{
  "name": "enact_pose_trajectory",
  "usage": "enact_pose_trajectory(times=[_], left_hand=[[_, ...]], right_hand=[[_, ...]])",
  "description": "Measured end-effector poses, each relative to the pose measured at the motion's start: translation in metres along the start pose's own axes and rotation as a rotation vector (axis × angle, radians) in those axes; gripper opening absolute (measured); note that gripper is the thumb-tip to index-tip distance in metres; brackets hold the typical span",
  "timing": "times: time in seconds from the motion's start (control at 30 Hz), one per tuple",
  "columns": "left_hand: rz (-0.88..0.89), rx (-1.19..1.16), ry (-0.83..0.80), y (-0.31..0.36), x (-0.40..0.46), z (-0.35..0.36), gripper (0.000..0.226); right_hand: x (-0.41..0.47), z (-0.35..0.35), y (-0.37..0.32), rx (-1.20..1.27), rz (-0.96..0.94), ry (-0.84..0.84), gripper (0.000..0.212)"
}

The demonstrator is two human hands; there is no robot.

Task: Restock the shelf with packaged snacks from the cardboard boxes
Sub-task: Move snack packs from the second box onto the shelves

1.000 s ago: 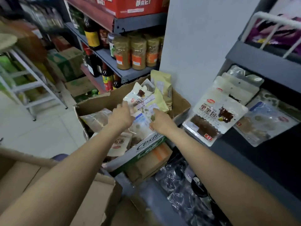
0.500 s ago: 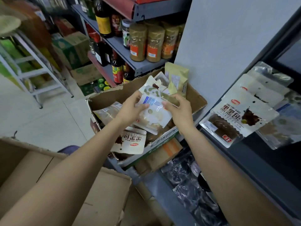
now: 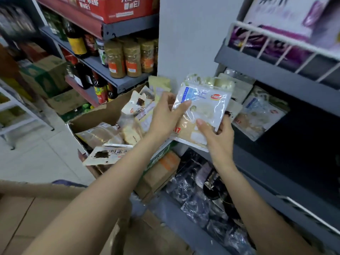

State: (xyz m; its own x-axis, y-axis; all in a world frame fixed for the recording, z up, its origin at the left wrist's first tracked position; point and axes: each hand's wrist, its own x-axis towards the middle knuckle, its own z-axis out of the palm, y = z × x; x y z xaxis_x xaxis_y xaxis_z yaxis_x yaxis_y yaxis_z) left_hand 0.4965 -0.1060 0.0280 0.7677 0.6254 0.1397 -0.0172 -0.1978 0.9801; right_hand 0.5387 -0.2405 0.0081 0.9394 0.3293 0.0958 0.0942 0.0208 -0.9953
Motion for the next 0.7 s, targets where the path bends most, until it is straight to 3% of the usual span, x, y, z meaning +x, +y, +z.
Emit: enact_pose_trajectory(times=[0.17,0.3,0.43,0.57,0.7], left_hand=[[0.105,0.071,-0.028,0.005,-0.028,0.088,0.034],[0.166,0.21,-0.17,0.002,-0.039,0.145,0.035],[0.133,0.52,-0.262,-0.005,-0.029,0.182,0.043],[0.035,0.78,-0.398,-0.019,-0.028,0.213,0.043],[-0.067,0.793,-0.462,-0.031,-0.033,0.227,0.042]], right_hand=[[-0.007,-0.081,0.0,-0.074,-0.071,0.298,0.026],[0.011,-0.132,0.011,-0.24,-0.105,0.432,0.033],[0.048,-0.155,0.032,-0.467,-0.049,0.327,0.069],[0.078,-0.163,0.057,-0.735,0.108,0.192,0.089],[0.079,-0.167,0.061,-0.705,0.196,0.146,0.096]])
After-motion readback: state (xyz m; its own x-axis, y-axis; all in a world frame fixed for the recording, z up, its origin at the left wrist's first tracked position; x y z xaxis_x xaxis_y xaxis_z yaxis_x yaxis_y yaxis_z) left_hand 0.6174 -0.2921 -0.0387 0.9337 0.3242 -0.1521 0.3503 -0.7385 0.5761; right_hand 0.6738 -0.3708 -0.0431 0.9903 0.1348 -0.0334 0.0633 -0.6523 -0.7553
